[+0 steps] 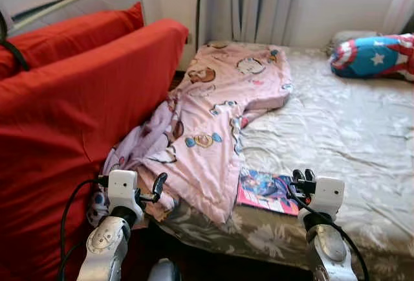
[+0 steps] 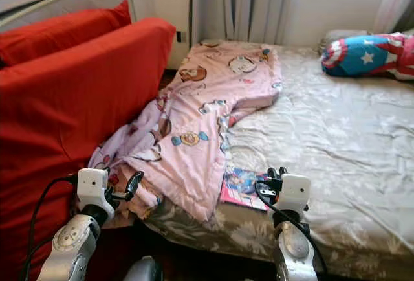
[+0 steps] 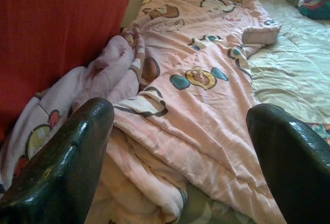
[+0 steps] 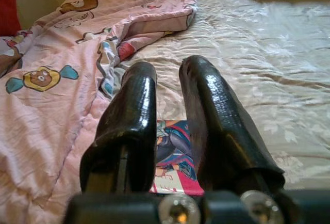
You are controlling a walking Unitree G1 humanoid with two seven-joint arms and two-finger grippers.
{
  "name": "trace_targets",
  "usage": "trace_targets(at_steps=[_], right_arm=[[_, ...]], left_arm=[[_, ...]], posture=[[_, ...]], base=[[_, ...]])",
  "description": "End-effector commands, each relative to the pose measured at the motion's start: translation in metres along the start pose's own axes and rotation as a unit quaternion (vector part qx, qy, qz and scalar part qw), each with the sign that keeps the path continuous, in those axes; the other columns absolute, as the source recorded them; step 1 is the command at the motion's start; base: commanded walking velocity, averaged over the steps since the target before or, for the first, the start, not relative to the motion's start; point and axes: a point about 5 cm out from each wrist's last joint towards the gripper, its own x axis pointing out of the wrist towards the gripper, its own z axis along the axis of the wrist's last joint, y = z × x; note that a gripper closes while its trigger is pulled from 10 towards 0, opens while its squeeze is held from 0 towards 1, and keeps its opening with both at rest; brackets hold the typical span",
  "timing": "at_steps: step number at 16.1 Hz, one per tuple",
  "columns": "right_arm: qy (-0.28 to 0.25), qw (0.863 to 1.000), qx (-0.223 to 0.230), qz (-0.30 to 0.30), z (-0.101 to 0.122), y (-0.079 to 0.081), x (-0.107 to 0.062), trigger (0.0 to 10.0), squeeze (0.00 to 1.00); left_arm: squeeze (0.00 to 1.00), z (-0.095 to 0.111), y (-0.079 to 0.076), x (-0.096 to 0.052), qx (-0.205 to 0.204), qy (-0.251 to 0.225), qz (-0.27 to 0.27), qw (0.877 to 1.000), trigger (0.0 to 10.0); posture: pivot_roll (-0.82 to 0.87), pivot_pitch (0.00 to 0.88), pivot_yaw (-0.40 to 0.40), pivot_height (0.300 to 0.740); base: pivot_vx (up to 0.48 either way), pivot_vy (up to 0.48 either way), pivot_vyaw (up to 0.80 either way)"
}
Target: Clean up the room
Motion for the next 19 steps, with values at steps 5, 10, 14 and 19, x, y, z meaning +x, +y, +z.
trace_targets(at_steps=[5, 10, 14, 19], right_arm=[[-0.001, 1.0, 0.002, -0.001, -0.0004, -0.0002, 0.0002, 10.0, 0.0], [-0.008, 1.0, 0.008, 0.006, 0.0021, 0.0037, 0.0024, 10.0, 0.0], [-0.005, 1.0, 0.005, 0.008, 0.0008, 0.004, 0.0029, 10.0, 0.0], [-0.002, 1.0, -0.01, 0.013, -0.0004, 0.0048, 0.0025, 10.0, 0.0]], left_arm=[[0.0, 0.0024, -0.0005, 0.0003, 0.014, 0.004, -0.008, 1.0, 10.0], [0.0, 0.0015, -0.0011, 0.0014, 0.022, 0.009, -0.014, 1.0, 10.0], [0.0, 0.0028, -0.0006, 0.0026, 0.022, 0.007, -0.011, 1.0, 10.0], [0.0, 0.0036, -0.0013, 0.0033, 0.022, 0.006, -0.012, 1.0, 10.0]], posture=[[-0.03, 0.0, -0.013, 0.63], [-0.03, 0.0, -0.012, 0.63], [-0.04, 0.0, -0.009, 0.63], [-0.04, 0.0, -0.007, 0.63]], base=[[0.0, 0.0, 0.0], [0.0, 0.0, 0.0], [0.0, 0.0, 0.0], [0.0, 0.0, 0.09]])
